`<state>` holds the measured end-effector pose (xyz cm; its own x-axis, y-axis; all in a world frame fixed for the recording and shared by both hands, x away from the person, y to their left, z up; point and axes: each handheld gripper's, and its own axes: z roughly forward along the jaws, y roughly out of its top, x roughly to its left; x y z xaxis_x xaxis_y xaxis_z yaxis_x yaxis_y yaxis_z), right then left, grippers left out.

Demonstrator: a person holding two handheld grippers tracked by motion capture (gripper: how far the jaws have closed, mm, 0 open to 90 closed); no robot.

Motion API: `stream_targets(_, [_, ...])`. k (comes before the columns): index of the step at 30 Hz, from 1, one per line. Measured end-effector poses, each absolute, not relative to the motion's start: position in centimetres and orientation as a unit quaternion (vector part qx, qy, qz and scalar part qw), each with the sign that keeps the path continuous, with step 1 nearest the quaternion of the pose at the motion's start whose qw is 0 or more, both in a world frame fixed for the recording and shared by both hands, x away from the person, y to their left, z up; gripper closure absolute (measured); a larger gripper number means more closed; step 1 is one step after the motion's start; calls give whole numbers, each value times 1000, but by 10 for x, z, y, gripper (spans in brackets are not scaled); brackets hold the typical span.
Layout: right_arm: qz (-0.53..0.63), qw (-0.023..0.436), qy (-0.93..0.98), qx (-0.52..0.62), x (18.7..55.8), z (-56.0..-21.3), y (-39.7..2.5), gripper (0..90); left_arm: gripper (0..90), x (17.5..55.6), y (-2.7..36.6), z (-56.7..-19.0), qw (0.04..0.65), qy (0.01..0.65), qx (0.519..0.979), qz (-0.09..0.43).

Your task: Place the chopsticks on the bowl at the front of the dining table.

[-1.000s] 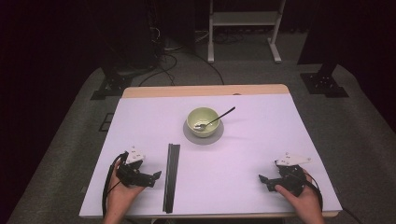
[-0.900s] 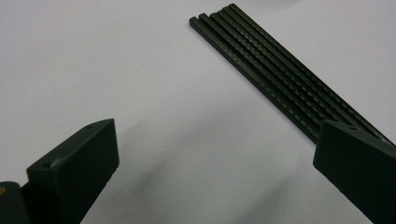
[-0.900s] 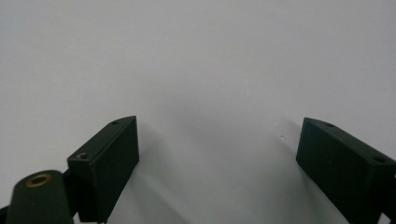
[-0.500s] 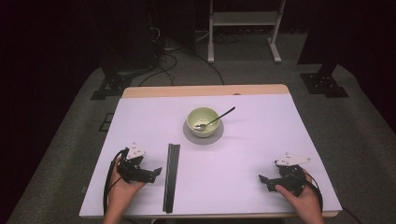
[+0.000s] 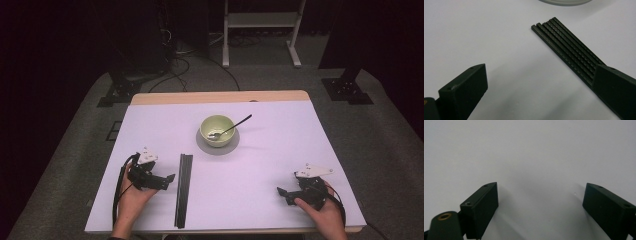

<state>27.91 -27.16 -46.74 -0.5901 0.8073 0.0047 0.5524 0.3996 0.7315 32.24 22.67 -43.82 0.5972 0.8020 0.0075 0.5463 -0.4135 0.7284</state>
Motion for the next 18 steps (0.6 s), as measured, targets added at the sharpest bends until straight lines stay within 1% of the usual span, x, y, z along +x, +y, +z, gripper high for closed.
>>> stream_targets(18, [357,178,817,416,279,-467,-272,114,0,342,217,-428,358,410,818,183])
